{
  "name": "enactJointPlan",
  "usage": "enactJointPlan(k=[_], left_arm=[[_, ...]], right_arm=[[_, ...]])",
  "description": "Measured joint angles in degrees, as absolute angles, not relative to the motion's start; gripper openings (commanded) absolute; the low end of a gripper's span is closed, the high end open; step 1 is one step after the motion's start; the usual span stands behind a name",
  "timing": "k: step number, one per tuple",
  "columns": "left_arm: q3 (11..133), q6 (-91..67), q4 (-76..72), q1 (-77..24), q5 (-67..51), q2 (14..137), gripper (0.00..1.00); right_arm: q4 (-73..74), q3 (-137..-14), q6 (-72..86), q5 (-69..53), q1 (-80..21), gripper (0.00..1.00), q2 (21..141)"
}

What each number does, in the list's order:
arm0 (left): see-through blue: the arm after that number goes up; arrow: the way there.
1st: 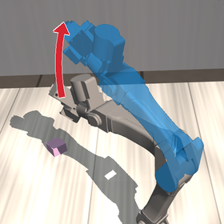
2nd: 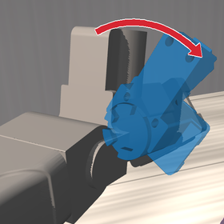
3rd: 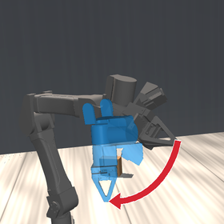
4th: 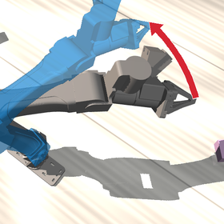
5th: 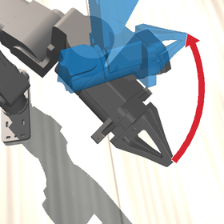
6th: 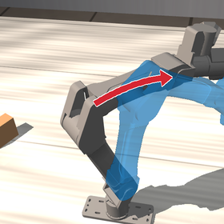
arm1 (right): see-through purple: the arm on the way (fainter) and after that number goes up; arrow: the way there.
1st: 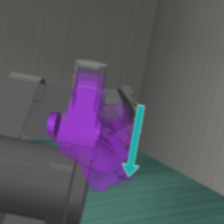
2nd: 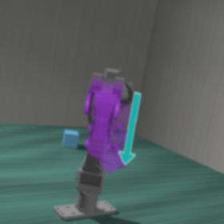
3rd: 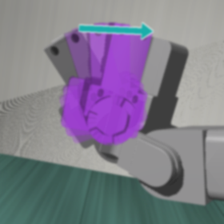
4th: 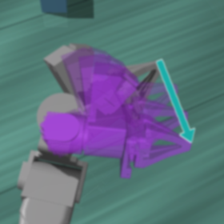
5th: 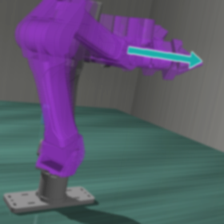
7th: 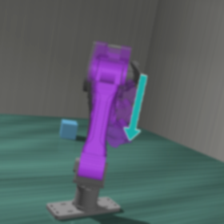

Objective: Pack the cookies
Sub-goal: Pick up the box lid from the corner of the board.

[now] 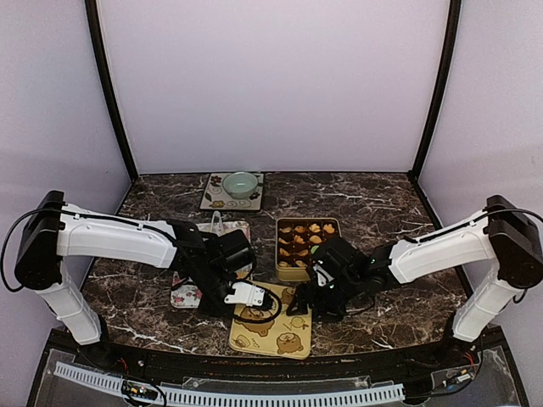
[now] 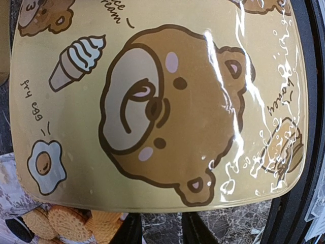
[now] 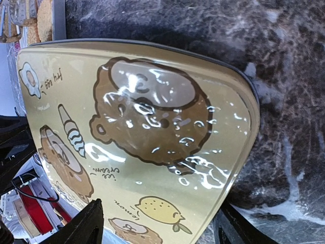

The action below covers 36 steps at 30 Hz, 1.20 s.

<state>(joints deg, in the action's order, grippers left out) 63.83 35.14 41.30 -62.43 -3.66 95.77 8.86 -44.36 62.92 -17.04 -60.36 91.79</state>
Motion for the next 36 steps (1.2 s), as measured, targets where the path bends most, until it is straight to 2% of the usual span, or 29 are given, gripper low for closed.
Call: enactJointPlan(k=[3, 4, 8, 9, 10, 11, 19, 25, 28, 36], left_arm=[[60.64, 35.77, 39.05, -60.77, -3.51, 95.55, 0.31], [59.81, 35.97, 38.48, -60.31, -3.40, 95.50, 0.36], [56.99, 37.30, 36.21, -59.00, -1.87, 94.41, 0.63], [56.16, 37.67, 35.27, -58.92, -1.30, 93.62, 0.72], [55.64, 38.24, 34.70, -58.87, -0.97, 93.01, 0.89], [54.89, 38.65, 33.78, -58.87, -0.40, 92.20, 0.97], [47.88, 47.53, 26.46, -59.05, 1.15, 80.60, 0.99], [33.15, 63.22, 13.39, -59.11, -0.19, 71.09, 0.99], [28.23, 70.24, 7.16, -59.16, -1.30, 71.13, 0.99], [19.94, 85.65, -22.26, -59.61, -1.89, 75.00, 0.96]], right_arm=[[8.03, -45.84, 61.91, -17.52, -60.31, 0.75, 93.41], [7.68, -46.46, 61.56, -17.72, -60.31, 0.75, 94.11], [7.05, -48.16, 60.75, -18.35, -60.23, 0.75, 95.94], [6.81, -48.21, 60.64, -18.46, -60.20, 0.75, 96.07], [6.63, -48.21, 60.51, -18.48, -60.20, 0.75, 96.12], [6.50, -48.21, 60.47, -18.50, -60.20, 0.75, 96.12], [3.09, -47.99, 60.20, -19.33, -59.94, 0.75, 97.03], [0.12, -47.22, 60.42, -19.81, -59.94, 0.75, 97.49], [-0.89, -46.85, 60.49, -19.97, -59.77, 0.75, 97.49], [-2.31, -46.00, 60.55, -20.91, -59.13, 0.74, 97.36]])
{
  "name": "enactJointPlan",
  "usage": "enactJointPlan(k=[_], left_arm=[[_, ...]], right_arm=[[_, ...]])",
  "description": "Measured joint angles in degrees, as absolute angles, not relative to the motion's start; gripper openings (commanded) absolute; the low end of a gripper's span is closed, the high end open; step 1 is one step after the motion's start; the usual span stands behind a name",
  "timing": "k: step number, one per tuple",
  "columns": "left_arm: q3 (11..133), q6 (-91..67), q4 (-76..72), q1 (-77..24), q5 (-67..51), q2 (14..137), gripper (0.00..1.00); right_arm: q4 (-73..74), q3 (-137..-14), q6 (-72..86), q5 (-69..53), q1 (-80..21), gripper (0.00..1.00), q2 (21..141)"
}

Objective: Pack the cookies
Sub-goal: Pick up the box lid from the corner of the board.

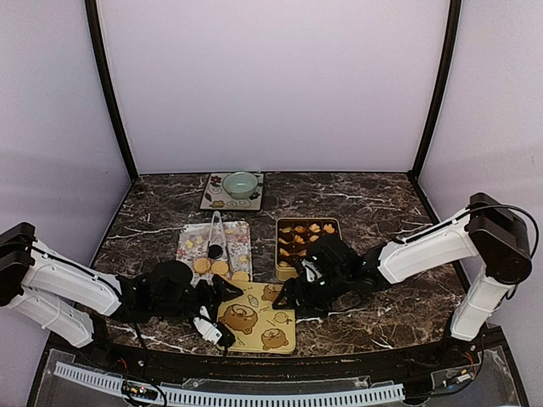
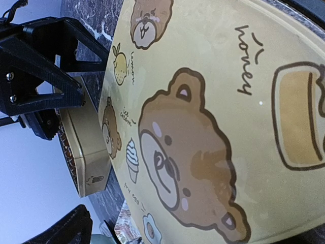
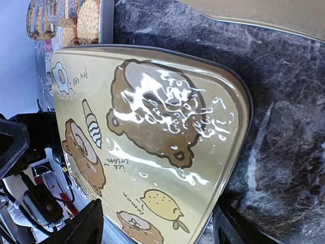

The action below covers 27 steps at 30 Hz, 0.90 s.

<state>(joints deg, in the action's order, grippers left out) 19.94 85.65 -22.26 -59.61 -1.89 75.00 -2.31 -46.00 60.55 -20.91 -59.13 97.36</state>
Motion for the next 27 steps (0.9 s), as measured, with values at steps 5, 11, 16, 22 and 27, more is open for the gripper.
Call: enactJointPlan(k=[5, 11, 16, 22, 27], left_arm=[[15.18, 92.12, -31.81, -60.40, -3.05, 75.46, 0.75], [12.78, 97.10, -32.80, -60.95, -6.74, 68.88, 0.42], [12.80, 98.94, -35.38, -60.99, -7.64, 69.21, 0.35], [13.37, 100.05, -37.43, -61.52, -7.64, 74.17, 0.17], [15.29, 100.20, -38.22, -61.78, -7.03, 74.59, 0.06]], right_arm=[[-3.97, -45.01, 61.19, -21.32, -58.85, 0.74, 97.10], [-5.02, -43.51, 61.80, -21.43, -58.54, 0.75, 96.03], [-5.30, -41.76, 62.43, -21.43, -58.22, 0.74, 94.15], [-6.17, -41.10, 62.92, -21.41, -58.22, 0.74, 93.84], [-5.91, -40.38, 62.85, -21.02, -58.08, 0.77, 92.14]])
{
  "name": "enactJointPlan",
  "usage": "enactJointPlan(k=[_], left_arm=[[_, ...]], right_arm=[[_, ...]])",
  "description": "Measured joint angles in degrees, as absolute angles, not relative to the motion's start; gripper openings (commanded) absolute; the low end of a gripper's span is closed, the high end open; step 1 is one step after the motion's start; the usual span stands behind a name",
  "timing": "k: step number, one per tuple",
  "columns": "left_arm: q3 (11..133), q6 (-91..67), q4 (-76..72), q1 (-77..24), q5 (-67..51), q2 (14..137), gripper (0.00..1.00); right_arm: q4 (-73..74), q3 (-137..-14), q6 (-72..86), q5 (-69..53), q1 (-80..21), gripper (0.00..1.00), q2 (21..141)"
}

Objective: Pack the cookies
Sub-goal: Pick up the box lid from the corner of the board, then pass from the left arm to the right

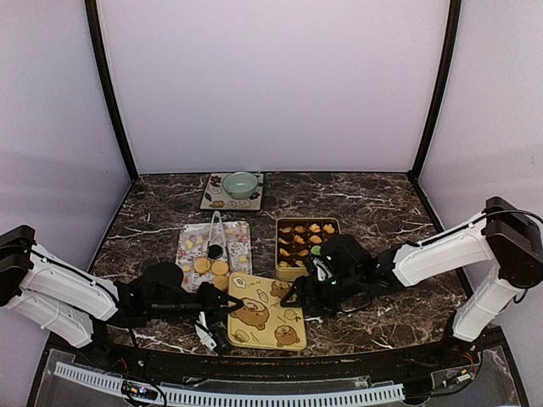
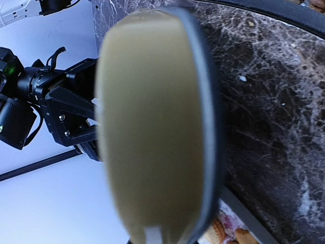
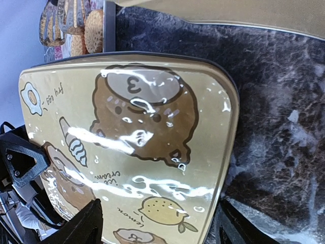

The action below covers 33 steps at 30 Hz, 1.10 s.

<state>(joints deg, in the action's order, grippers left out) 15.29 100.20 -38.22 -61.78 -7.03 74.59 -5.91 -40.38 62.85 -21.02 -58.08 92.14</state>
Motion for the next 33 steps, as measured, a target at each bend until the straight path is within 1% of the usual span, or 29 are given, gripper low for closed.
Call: enactJointPlan(k=[3, 9, 14, 18, 23, 28, 31, 33], left_arm=[[16.91, 100.03, -38.72, -61.78, -6.28, 74.59, 0.04], [20.21, 100.03, -38.09, -61.84, -4.73, 74.56, 0.04], [23.49, 99.90, -36.67, -62.17, -4.12, 74.43, 0.04], [26.20, 99.85, -36.51, -62.24, -2.98, 73.69, 0.04], [29.30, 99.88, -36.75, -62.11, -1.74, 71.85, 0.03], [31.11, 99.90, -36.73, -62.11, -1.41, 70.37, 0.03], [31.42, 99.96, -36.73, -62.11, -1.30, 70.15, 0.03], [31.70, 100.14, -36.71, -62.11, -1.15, 70.15, 0.03]], right_arm=[[-5.34, -39.38, 62.59, -20.23, -57.45, 0.80, 89.34], [-2.55, -38.65, 60.60, -17.98, -54.96, 0.88, 81.03], [-0.58, -38.09, 59.00, -15.99, -51.70, 0.90, 72.31], [-1.37, -34.30, 59.00, -16.47, -49.54, 0.90, 66.87], [-2.76, -30.70, 59.29, -20.10, -47.81, 0.89, 64.88], [-10.22, -28.69, 61.73, -25.54, -47.16, 0.85, 64.40], [-17.23, -28.21, 64.29, -29.04, -46.72, 0.79, 64.42], [-22.50, -27.68, 66.43, -30.92, -46.41, 0.72, 64.47]])
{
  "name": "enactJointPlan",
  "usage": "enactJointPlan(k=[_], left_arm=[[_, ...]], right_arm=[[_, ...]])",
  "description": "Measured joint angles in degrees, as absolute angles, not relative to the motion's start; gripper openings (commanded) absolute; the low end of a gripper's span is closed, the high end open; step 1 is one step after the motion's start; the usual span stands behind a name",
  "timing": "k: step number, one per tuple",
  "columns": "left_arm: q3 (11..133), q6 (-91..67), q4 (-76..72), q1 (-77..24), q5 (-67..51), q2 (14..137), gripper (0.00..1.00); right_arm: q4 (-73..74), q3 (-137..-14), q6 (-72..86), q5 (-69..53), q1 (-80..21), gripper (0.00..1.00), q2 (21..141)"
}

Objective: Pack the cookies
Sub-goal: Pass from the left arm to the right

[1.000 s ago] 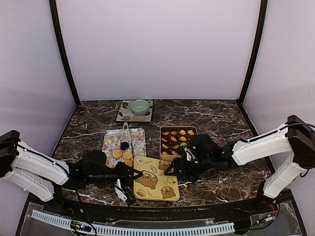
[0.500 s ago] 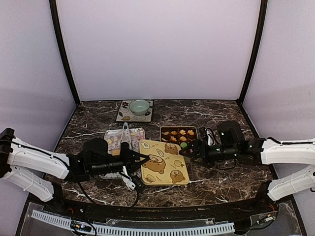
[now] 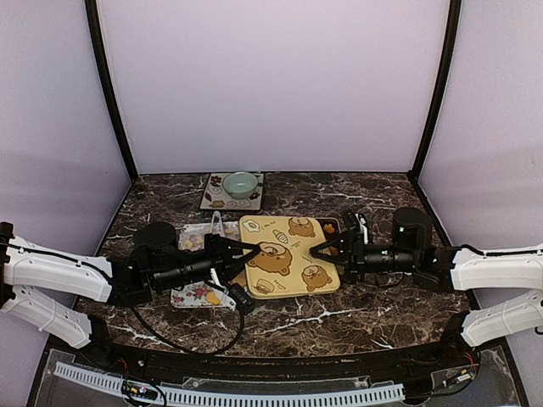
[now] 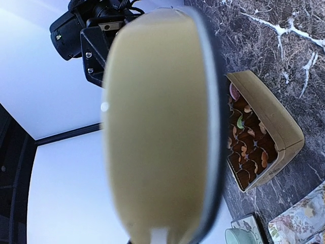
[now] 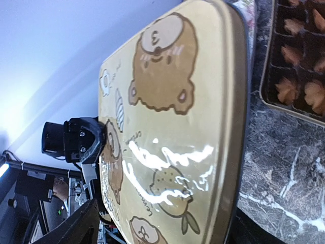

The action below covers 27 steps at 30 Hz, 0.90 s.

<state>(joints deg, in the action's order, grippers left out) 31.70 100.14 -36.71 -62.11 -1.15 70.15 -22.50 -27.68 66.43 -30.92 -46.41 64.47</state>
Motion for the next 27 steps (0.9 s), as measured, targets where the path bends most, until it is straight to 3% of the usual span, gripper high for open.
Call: enactJointPlan(k=[5, 9, 14, 17, 20, 23, 25, 27], left_arm=[[31.94, 100.73, -37.67, -62.11, -0.91, 70.15, 0.03], [31.97, 101.65, -38.57, -62.11, -0.97, 70.15, 0.03], [31.97, 103.31, -39.72, -62.15, -1.23, 70.15, 0.11], [31.97, 104.14, -40.36, -62.15, -1.30, 70.15, 0.15], [31.97, 104.81, -40.36, -62.15, -1.30, 70.15, 0.18], [32.01, 105.38, -40.53, -62.15, -1.19, 70.30, 0.23], [32.14, 105.51, -40.53, -62.15, -1.04, 70.72, 0.33], [32.38, 105.86, -40.40, -62.15, -0.75, 71.18, 0.56]], right_arm=[[-32.91, -25.28, 71.42, -33.58, -45.80, 0.48, 64.49], [-37.91, -22.92, 75.02, -34.09, -45.56, 0.43, 64.03], [-42.50, -21.28, 77.95, -34.30, -45.32, 0.38, 62.76], [-44.56, -21.06, 79.24, -34.37, -45.19, 0.29, 62.65], [-46.61, -21.04, 80.27, -34.52, -44.93, 0.13, 62.67], [-48.51, -20.91, 81.28, -34.52, -44.64, 0.11, 62.85], [-49.91, -20.62, 81.82, -34.52, -44.53, 0.11, 63.02], [-50.74, -20.34, 82.41, -34.52, -44.42, 0.11, 63.11]])
